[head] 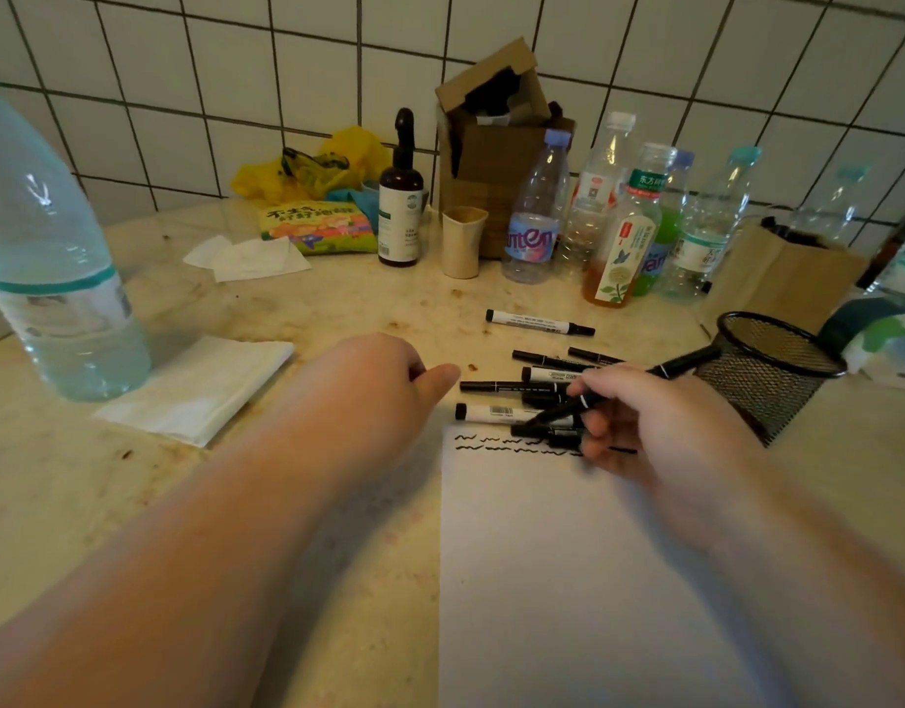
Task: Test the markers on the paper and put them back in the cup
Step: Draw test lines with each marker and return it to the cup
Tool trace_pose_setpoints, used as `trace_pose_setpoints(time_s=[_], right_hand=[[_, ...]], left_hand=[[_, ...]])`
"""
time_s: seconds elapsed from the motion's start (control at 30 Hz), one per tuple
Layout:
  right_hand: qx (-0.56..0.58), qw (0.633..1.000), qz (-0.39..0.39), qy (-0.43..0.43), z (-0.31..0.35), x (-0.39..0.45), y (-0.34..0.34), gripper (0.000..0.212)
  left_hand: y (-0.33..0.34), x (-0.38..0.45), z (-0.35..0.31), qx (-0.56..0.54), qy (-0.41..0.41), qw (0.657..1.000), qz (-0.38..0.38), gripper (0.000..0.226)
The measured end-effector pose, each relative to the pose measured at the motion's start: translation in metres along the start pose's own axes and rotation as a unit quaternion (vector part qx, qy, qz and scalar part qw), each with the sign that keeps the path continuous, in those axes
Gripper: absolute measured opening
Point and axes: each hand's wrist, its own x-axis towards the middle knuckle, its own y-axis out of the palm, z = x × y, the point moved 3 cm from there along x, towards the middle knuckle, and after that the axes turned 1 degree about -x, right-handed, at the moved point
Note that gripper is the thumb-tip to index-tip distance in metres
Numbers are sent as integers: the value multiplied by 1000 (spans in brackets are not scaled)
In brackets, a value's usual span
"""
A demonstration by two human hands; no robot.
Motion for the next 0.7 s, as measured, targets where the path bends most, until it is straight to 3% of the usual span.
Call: trace_pose_setpoints(time_s=[0.2,0.43,0.7], right_hand=[[20,993,60,-97,-18,2,13,21],[-19,982,145,-117,-15,-8,22,22],[-64,984,125,-106,-16,-13,29,14]], left_hand=[[1,-1,4,-23,-6,999,-34,47],[2,-1,3,5,-12,1000,-5,47],[12,0,7,9,-25,1000,9,39]])
